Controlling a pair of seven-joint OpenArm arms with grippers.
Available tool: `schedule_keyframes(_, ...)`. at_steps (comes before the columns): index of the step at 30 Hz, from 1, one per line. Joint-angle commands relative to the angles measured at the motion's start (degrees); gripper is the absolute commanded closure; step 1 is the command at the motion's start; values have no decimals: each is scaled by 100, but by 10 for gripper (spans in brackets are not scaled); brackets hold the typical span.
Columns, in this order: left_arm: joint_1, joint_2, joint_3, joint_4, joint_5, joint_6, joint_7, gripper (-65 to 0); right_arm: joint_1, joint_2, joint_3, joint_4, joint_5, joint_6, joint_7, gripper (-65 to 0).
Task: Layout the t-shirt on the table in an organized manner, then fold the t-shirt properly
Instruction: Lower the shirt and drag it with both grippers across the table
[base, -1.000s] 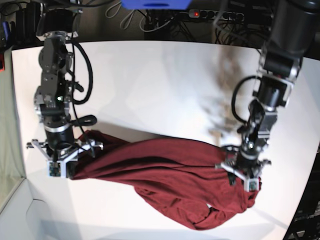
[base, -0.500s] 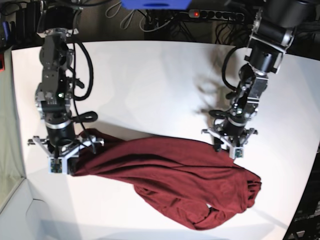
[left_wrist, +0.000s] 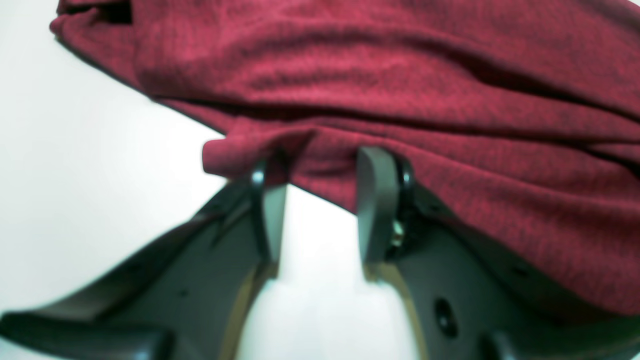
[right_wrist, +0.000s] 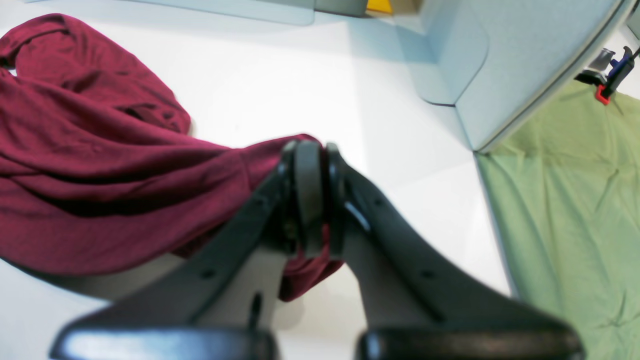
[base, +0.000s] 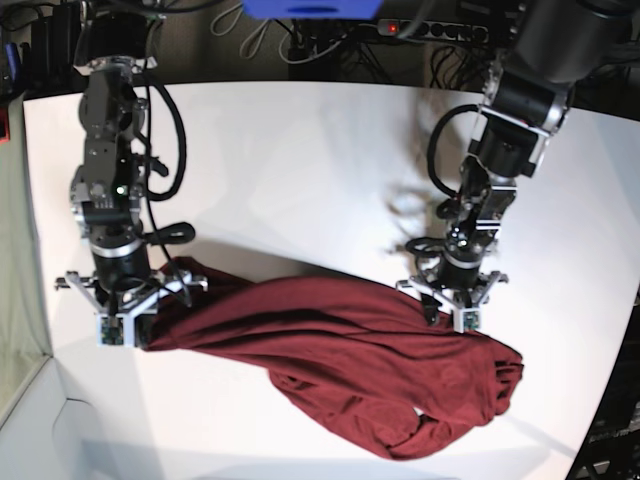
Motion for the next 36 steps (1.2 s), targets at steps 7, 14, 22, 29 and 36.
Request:
schedule_keyframes(7, -84, 5, -11, -47, -46, -1, 215, -26, 102, 36, 7, 111, -3, -30, 160, 0)
schedule_keyframes(14, -84, -39, -46, 393, -99, -1, 188, 0, 102, 36, 7, 94, -11, -30, 160, 0)
schedule_keyframes(22, 206, -338, -1391, 3356, -73, 8, 927, 0, 155, 71, 34, 94, -11, -30, 160, 0)
schedule_keyframes(29, -577, -365, -2429, 4191, -55, 8, 2017, 0, 515, 45, 16, 76, -11, -30, 160, 0)
schedule_keyframes(36, -1218, -558, -2446, 4191, -46, 8, 2025, 0, 937, 36, 25, 111, -11, -30, 160, 0)
